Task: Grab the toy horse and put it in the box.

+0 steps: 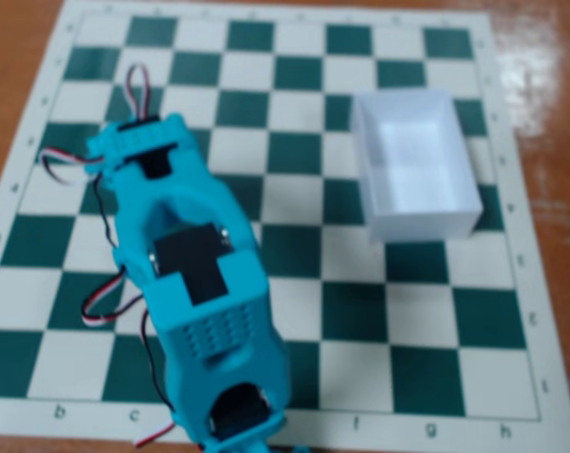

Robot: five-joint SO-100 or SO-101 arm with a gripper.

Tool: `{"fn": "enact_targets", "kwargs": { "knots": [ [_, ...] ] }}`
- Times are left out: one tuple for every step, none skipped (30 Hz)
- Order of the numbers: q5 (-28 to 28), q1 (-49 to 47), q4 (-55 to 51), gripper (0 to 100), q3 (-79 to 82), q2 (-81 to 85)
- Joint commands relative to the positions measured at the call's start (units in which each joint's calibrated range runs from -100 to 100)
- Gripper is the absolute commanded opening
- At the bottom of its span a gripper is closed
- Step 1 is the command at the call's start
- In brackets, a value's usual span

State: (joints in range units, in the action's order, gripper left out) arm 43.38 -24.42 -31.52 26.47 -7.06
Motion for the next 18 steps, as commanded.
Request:
{"fn": "enact_targets", "kwargs": {
  "knots": [
    [-0.03, 0.92, 1.29, 35, -2.67, -0.55],
    [-0.03, 0.92, 1.62, 35, -2.67, -0.90],
    [-0.03, 0.99, 1.87, 35, -2.67, -1.17],
    [0.02, 0.99, 2.20, 35, -2.67, -1.52],
    [0.02, 1.06, 2.54, 35, -2.67, -1.96],
    [0.02, 1.14, 2.95, 35, -2.67, -2.41],
    [0.02, 1.28, 3.37, 35, -2.67, -2.85],
    [0.02, 1.35, 3.78, 35, -2.67, -3.29],
    [0.02, 1.42, 4.20, 35, -2.67, -3.82],
    [0.07, 1.49, 4.61, 35, -2.67, -4.26],
    [0.07, 1.56, 5.03, 35, -2.76, -4.79],
    [0.07, 1.64, 5.44, 34, -2.76, -5.33],
    [0.07, 1.71, 6.03, 34, -2.85, -5.86],
    [0.07, 1.71, 6.36, 34, -2.94, -6.39],
    [0.07, 1.71, 6.44, 33, -3.31, -7.01],
    [0.07, 1.71, 6.44, 32, -3.76, -7.54],
    [0.07, 1.71, 6.44, 22, -4.31, -8.07],
    [-0.23, 1.64, 6.52, 16, -4.85, -8.51]
  ]
}}
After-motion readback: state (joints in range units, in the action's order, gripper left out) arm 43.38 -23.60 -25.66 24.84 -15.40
